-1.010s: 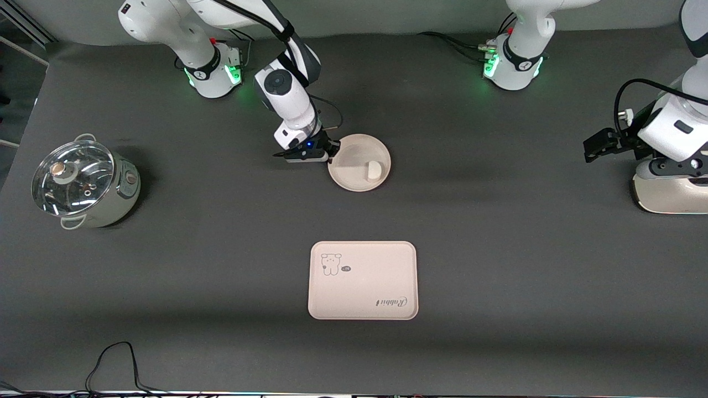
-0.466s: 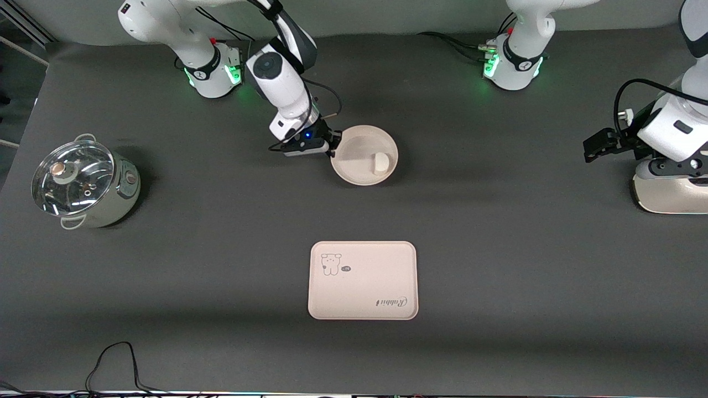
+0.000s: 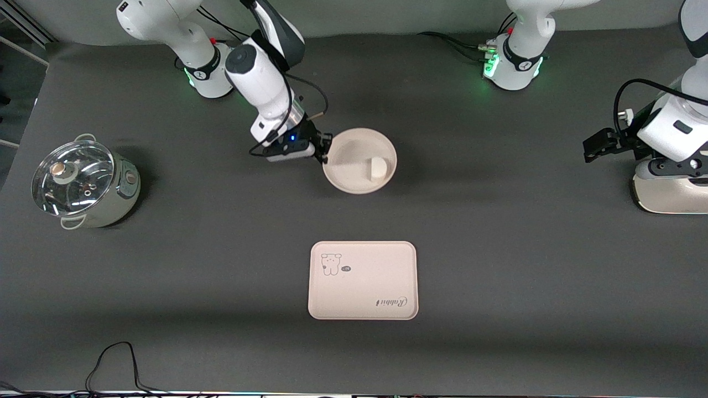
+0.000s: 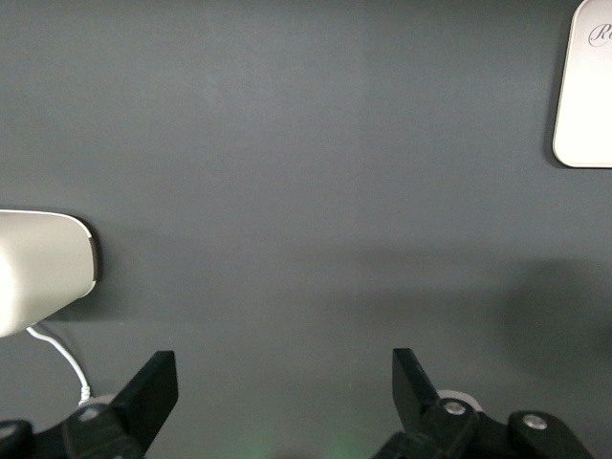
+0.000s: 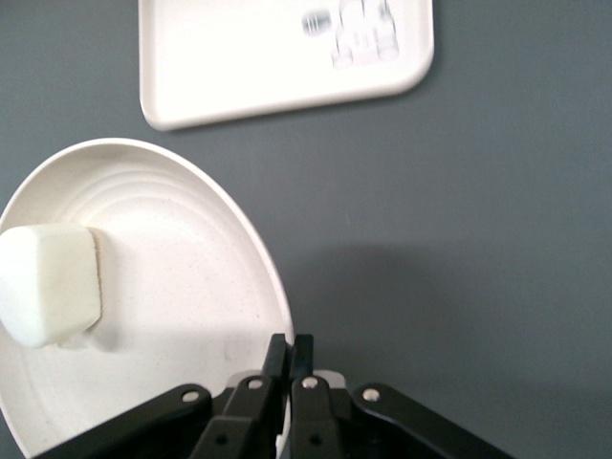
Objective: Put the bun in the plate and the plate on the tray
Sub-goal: 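Lift the plate with the right gripper and lower it onto the tray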
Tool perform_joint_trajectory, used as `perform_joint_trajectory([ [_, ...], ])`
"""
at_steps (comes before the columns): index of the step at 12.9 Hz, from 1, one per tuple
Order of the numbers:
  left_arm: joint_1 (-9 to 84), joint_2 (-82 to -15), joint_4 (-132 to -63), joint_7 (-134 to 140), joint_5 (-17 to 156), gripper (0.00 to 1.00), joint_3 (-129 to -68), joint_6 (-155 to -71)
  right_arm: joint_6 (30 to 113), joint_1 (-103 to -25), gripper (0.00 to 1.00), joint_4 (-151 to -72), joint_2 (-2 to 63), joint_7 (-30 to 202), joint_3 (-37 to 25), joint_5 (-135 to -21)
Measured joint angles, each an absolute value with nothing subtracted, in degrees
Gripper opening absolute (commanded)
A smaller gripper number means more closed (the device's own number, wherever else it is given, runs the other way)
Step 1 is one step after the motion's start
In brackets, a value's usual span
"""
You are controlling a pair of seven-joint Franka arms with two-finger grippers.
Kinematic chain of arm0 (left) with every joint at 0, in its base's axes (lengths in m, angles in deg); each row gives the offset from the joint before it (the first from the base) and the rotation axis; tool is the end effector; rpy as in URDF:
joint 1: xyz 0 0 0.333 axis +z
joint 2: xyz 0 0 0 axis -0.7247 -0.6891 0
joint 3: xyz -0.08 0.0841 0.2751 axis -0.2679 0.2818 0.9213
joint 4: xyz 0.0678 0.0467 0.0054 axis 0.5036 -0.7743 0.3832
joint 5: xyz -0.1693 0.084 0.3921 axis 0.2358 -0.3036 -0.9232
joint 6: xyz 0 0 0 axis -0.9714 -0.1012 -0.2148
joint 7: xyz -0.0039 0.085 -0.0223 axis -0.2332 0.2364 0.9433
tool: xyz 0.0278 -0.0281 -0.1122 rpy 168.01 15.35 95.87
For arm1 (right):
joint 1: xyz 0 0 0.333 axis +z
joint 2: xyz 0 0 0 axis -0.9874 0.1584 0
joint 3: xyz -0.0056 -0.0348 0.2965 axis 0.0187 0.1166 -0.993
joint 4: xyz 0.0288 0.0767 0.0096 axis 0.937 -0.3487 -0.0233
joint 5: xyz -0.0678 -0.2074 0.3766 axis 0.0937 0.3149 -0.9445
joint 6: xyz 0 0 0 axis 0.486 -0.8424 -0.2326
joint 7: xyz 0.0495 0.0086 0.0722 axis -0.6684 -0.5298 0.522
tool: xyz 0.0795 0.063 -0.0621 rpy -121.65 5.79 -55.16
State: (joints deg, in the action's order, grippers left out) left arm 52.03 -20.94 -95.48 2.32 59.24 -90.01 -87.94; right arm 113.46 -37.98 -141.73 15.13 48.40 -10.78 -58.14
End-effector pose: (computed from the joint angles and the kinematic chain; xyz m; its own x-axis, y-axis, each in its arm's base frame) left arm 0.5845 -0.0410 0.5485 0.9977 0.0239 -0.0639 0.0218 -0.9992 -0.0331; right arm 0.4475 0.3933 0.2731 0.9819 -0.1108 0.1538 -0.0542 -0.9417 -0.3322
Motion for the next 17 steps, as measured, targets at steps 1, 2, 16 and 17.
perform_joint_trajectory([
  [1,52.03,-20.95,-95.48,2.32,59.24,1.0,-90.01,-87.94,111.5,-39.58,0.0,-136.08,19.06,49.55,-10.74,-58.14],
  [2,52.03,-20.95,-95.48,2.32,59.24,1.0,-90.01,-87.93,109.1,-41.0,0.0,-129.72,23.41,50.24,-10.68,-58.15],
  [16,52.03,-20.96,-95.48,2.31,59.25,1.0,-90.03,-87.91,95.99,-51.41,0.0,-84.0,61.52,54.05,-10.4,-57.57],
  [17,52.03,-20.96,-95.47,2.31,59.25,1.0,-90.03,-87.91,96.7,-51.4,0.0,-83.69,62.84,54.05,-10.49,-57.57],
])
